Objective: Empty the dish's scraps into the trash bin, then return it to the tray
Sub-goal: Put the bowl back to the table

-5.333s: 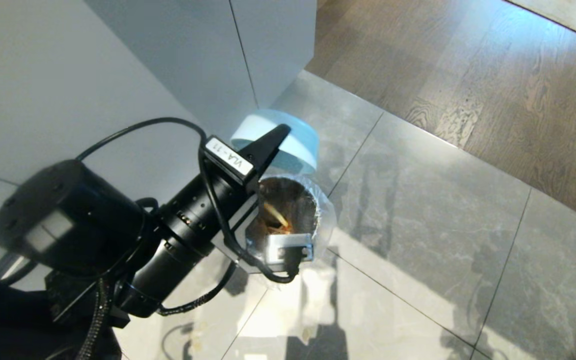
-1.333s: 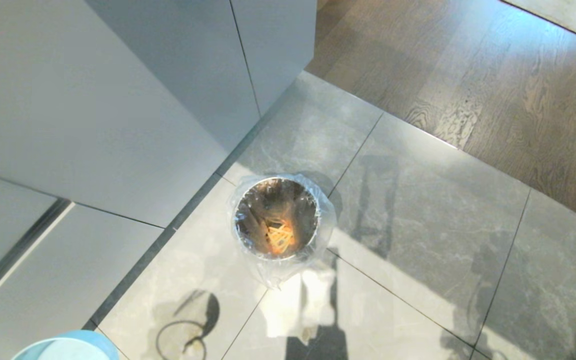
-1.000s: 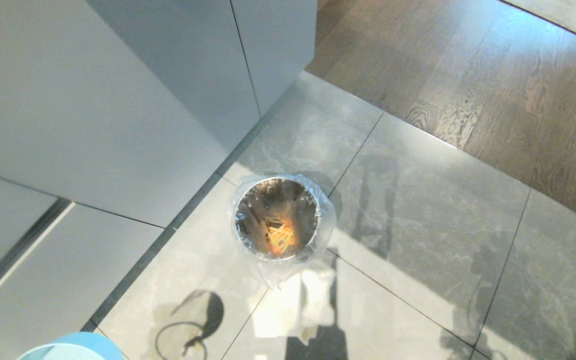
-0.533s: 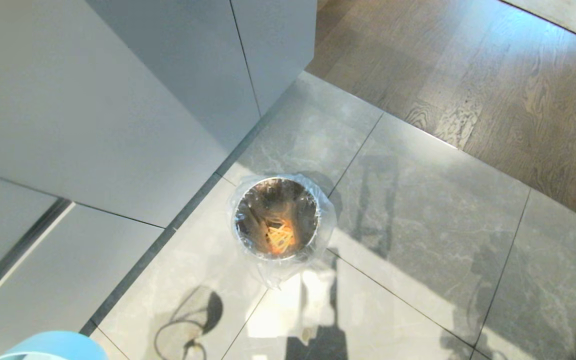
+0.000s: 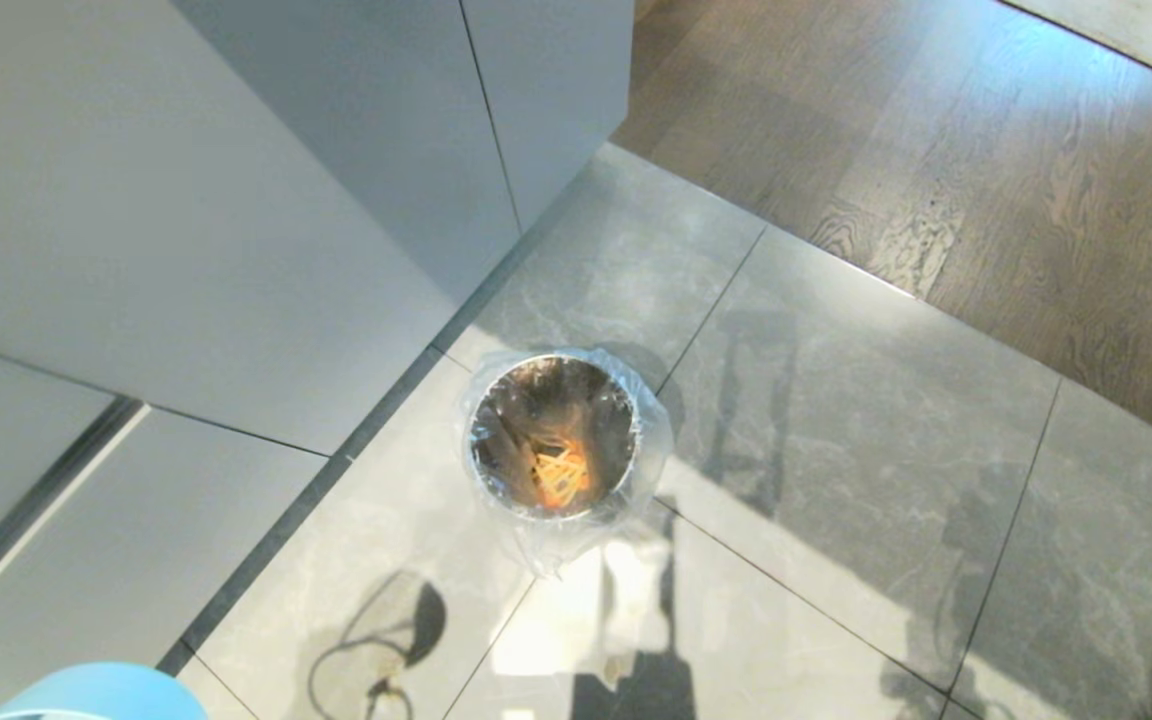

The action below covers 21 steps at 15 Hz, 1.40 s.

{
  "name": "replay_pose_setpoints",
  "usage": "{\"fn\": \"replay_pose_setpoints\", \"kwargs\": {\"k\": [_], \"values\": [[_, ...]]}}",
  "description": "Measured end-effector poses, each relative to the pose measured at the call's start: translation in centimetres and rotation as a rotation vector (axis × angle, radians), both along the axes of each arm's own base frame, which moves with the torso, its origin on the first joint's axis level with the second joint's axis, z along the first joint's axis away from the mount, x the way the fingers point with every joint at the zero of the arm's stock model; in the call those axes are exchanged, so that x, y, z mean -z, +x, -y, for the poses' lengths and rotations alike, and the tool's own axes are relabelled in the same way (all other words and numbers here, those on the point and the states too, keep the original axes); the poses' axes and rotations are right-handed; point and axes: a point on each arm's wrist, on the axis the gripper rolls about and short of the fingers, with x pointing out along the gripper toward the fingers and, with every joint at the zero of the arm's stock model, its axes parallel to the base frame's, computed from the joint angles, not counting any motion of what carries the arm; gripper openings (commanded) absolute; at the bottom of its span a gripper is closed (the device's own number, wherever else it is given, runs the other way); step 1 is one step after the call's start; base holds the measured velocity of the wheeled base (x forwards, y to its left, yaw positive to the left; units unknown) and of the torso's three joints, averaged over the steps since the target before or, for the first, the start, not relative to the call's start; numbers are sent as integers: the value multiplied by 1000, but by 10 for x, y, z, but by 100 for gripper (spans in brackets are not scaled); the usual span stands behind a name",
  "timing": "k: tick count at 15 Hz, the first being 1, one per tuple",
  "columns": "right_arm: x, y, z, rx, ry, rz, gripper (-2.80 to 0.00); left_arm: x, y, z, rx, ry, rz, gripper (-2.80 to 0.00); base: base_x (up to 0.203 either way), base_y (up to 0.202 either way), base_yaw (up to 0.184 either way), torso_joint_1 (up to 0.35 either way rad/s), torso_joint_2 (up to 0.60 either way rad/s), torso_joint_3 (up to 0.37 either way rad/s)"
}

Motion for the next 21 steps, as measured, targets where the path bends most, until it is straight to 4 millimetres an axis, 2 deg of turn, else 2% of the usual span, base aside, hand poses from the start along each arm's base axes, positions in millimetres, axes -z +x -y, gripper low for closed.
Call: {"fn": "replay_pose_setpoints", "kwargs": {"k": [21], "values": [[0, 0, 0, 0, 0, 0, -280, 0, 0, 0, 0, -2, 0, -280, 0, 0, 0, 0, 0, 0]]}}
